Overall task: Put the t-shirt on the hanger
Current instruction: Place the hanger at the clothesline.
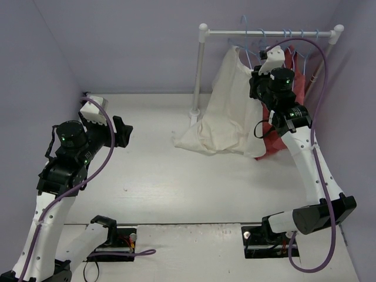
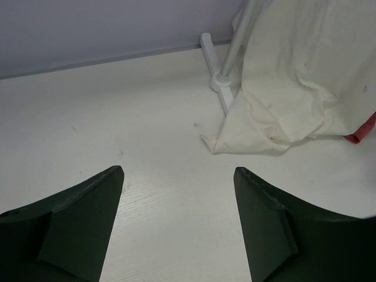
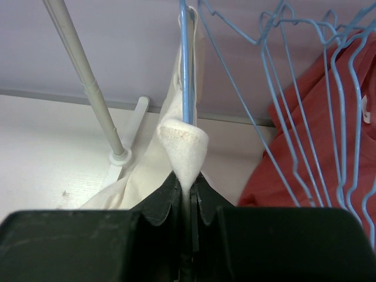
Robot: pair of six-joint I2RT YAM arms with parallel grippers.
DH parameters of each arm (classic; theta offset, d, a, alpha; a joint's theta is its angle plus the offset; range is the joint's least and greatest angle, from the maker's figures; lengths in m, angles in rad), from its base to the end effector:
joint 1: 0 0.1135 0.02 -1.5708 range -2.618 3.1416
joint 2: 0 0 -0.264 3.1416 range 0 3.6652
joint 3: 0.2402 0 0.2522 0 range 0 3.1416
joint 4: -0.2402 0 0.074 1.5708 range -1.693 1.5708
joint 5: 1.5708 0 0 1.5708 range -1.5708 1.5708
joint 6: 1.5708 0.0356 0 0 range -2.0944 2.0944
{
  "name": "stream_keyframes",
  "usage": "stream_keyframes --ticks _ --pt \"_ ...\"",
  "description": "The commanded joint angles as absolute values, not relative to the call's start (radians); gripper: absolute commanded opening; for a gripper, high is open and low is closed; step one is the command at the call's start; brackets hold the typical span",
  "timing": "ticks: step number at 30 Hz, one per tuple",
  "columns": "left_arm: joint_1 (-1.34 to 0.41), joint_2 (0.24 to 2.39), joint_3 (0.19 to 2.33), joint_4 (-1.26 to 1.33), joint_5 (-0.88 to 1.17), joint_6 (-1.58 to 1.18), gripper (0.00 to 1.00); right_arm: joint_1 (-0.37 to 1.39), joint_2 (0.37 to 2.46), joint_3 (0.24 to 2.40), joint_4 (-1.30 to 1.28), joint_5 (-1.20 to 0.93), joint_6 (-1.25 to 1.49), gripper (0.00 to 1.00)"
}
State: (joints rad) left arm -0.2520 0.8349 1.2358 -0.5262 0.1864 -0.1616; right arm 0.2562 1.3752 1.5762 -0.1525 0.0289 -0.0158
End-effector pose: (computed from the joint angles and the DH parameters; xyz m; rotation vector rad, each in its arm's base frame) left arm 0.1466 -0.0445 0.4464 0.2181 1.7018 -0.4661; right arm 0.2965 0.0766 0.4855 -0.1838 1.5136 0.1700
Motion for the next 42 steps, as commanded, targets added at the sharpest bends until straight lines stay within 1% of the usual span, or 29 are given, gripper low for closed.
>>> stream_keyframes --ticks 1,6,9,17,24,25,26,27,28,29,32,35,36,37,39,40,42 --pt "-0.245 0.833 1.269 -0.465 0.198 -0.174 0.71 0.261 1.338 1.624 -0.011 0.028 -0.019 0.00" --pt "-0.245 0.824 1.257 -0.467 0.198 -0.170 0.71 0.261 1.377 1.583 -0.011 0.009 -0.002 0.00" --pt "-0.246 0.819 1.247 -0.469 0.196 -0.171 0.71 0.261 1.405 1.559 0.037 -0.025 0.016 0.00" --pt "-0.247 0.818 1.242 -0.472 0.200 -0.178 0.71 0.259 1.473 1.569 0.075 -0.049 0.049 0.00" --pt "-0.245 0.815 1.226 -0.472 0.203 -0.188 0.71 0.261 1.485 1.545 0.079 -0.054 0.058 0.00" --pt "-0.245 0.813 1.222 -0.472 0.206 -0.191 0.71 0.261 1.480 1.533 0.079 -0.061 0.060 0.02" --pt "-0.245 0.809 1.219 -0.472 0.208 -0.193 0.71 0.264 1.468 1.513 0.079 -0.062 0.062 0.09" --pt "-0.245 0.803 1.216 -0.474 0.209 -0.197 0.71 0.267 1.453 1.492 0.080 -0.060 0.064 0.21" --pt "-0.245 0.799 1.210 -0.475 0.212 -0.198 0.71 0.270 1.442 1.481 0.081 -0.060 0.061 0.30" --pt "-0.247 0.791 1.208 -0.477 0.208 -0.197 0.71 0.274 1.416 1.454 0.081 -0.054 0.058 0.43" --pt "-0.245 0.778 1.206 -0.505 0.191 -0.184 0.71 0.275 1.332 1.398 0.080 -0.037 0.050 0.64" --pt "-0.245 0.778 1.224 -0.541 0.169 -0.172 0.71 0.275 1.231 1.358 0.078 -0.025 0.041 0.79" --pt "-0.245 0.774 1.233 -0.555 0.162 -0.169 0.71 0.274 1.186 1.336 0.077 -0.024 0.037 0.91" --pt "-0.246 0.769 1.238 -0.566 0.157 -0.168 0.71 0.273 1.147 1.310 0.077 -0.027 0.035 1.00" --pt "-0.245 0.753 1.250 -0.583 0.152 -0.166 0.71 0.273 1.033 1.269 0.077 -0.026 0.038 1.00" --pt "-0.245 0.753 1.250 -0.586 0.150 -0.164 0.71 0.272 1.032 1.246 0.074 -0.020 0.038 1.00" --pt "-0.246 0.729 1.258 -0.604 0.134 -0.155 0.71 0.273 0.915 1.173 0.074 -0.008 0.037 1.00"
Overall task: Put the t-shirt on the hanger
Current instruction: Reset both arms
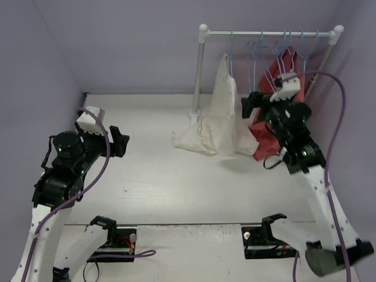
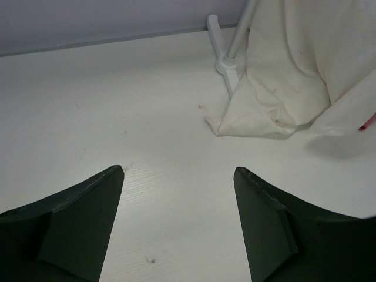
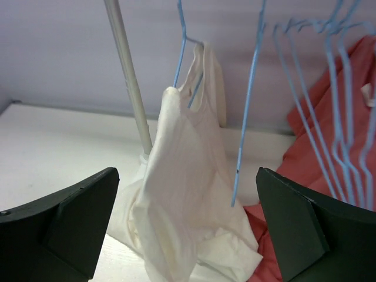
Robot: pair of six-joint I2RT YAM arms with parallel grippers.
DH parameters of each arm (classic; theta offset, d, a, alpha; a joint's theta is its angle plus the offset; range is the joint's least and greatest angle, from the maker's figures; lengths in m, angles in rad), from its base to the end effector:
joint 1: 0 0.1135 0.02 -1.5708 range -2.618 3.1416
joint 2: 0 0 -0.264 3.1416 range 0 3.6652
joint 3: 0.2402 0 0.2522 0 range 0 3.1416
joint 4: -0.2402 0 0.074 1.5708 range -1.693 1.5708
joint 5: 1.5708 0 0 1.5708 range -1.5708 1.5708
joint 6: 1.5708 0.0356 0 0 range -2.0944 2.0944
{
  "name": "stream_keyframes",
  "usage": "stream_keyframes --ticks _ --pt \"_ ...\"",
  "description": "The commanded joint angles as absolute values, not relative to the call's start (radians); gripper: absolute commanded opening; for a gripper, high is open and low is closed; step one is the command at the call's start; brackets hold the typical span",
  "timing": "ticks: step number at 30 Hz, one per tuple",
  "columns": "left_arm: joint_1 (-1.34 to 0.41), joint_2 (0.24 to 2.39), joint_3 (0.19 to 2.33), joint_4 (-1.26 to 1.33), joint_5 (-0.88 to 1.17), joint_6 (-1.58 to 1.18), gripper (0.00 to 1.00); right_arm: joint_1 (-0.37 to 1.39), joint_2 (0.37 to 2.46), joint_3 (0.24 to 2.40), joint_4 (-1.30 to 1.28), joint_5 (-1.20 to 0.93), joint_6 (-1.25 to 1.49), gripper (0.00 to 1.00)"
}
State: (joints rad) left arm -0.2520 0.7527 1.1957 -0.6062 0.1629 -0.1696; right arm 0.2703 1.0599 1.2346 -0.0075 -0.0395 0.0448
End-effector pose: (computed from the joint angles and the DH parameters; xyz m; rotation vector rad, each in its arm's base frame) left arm 0.1250 -0.0382 0.4355 0.1931 1.7424 -0.4502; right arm 0.2210 0.0627 0.4637 -0.1913 1.3968 0.2891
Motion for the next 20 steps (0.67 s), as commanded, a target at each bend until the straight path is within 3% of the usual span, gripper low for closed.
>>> stream_keyframes --ticks 1,10,20 --pt "-0.247 0.717 1.260 -0.615 0.125 -0.150 0.71 0.273 0.824 1.134 0.072 0.019 0.023 1.00" --pt "-0.246 0.598 1.222 -0.675 0.061 -0.147 0.71 0.272 0.467 0.934 0.037 0.195 0.011 1.00" --pt "-0.246 0.540 1.127 -0.704 0.012 -0.130 0.71 0.273 0.396 0.866 0.002 0.279 0.033 1.00"
